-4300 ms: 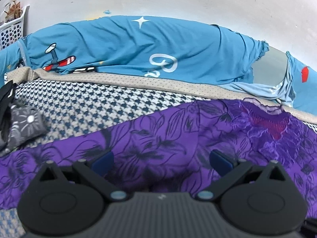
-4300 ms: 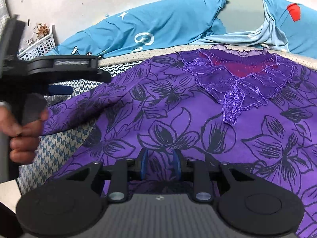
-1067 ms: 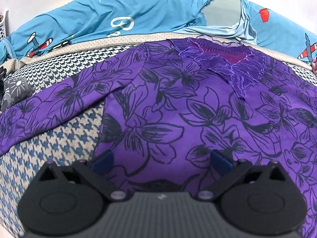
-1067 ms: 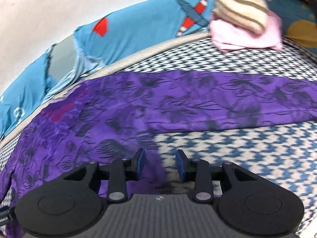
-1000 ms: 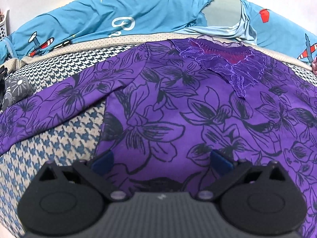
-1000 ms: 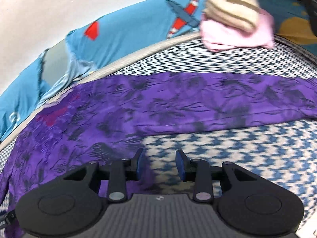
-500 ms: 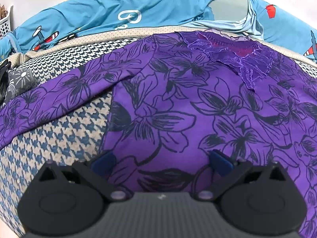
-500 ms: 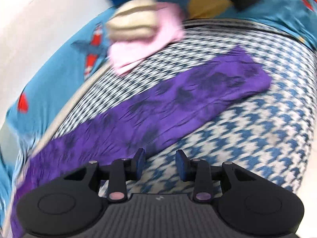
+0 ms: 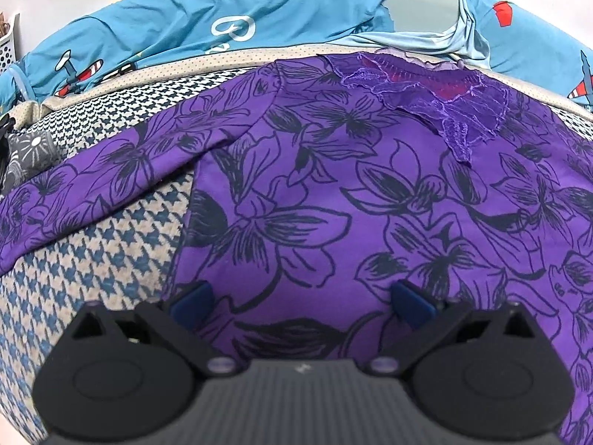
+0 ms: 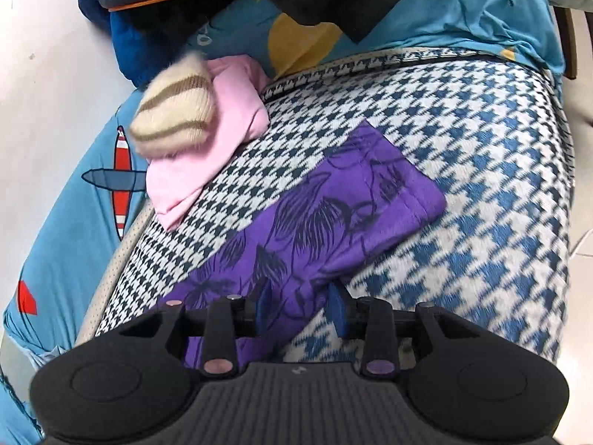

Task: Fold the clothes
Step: 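Lower the right gripper onto the purple sleeve cuff and close it, then carry the sleeve across the garment body with the right gripper and open it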

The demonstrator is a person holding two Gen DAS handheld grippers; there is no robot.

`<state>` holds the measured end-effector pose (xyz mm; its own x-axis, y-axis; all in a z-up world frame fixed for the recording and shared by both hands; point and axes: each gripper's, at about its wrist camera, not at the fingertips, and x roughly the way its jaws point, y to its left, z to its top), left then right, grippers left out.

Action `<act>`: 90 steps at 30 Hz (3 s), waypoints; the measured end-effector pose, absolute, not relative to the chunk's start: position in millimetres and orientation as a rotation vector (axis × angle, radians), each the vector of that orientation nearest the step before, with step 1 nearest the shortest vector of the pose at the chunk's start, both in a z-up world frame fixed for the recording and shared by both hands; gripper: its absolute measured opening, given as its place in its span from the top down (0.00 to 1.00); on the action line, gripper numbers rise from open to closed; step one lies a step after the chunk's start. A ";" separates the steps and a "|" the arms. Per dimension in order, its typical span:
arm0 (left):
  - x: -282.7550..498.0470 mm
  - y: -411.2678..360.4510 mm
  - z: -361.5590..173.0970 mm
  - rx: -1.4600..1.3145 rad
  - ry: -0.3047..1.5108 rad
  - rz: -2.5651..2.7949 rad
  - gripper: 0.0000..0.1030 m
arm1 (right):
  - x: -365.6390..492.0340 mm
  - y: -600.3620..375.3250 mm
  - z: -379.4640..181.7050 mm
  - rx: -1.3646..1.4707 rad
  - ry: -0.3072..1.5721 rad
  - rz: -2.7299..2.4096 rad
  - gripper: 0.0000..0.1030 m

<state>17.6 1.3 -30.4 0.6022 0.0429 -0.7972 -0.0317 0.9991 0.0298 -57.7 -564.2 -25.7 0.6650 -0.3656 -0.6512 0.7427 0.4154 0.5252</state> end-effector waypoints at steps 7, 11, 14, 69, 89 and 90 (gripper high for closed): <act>19.0 1.2 -30.7 0.010 0.925 0.041 0.00 | -59.7 -570.5 -31.1 0.944 0.436 -0.738 0.74; 19.5 0.8 -30.8 0.009 0.924 0.042 0.00 | -74.5 -575.5 -31.0 1.044 0.393 -0.763 0.73; 20.2 -1.7 -30.9 0.012 0.921 0.044 0.00 | -80.4 -579.1 -29.4 1.080 0.365 -0.767 0.71; 19.3 8.3 -25.8 -0.043 0.921 0.020 0.00 | 76.5 -319.5 34.1 0.606 0.354 0.128 0.93; 17.9 49.6 -17.5 -0.144 0.891 0.121 0.00 | 87.5 -159.7 9.0 0.143 0.445 0.385 0.91; 17.9 51.6 -17.7 -0.150 0.892 0.123 0.00 | 89.0 -154.8 5.6 0.117 0.472 0.396 0.90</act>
<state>17.9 51.6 -17.7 0.6216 0.0446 -0.7820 -0.1693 0.9824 -0.0785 89.0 -154.8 5.6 0.8166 0.3971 -0.4190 -0.3436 0.9176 0.2000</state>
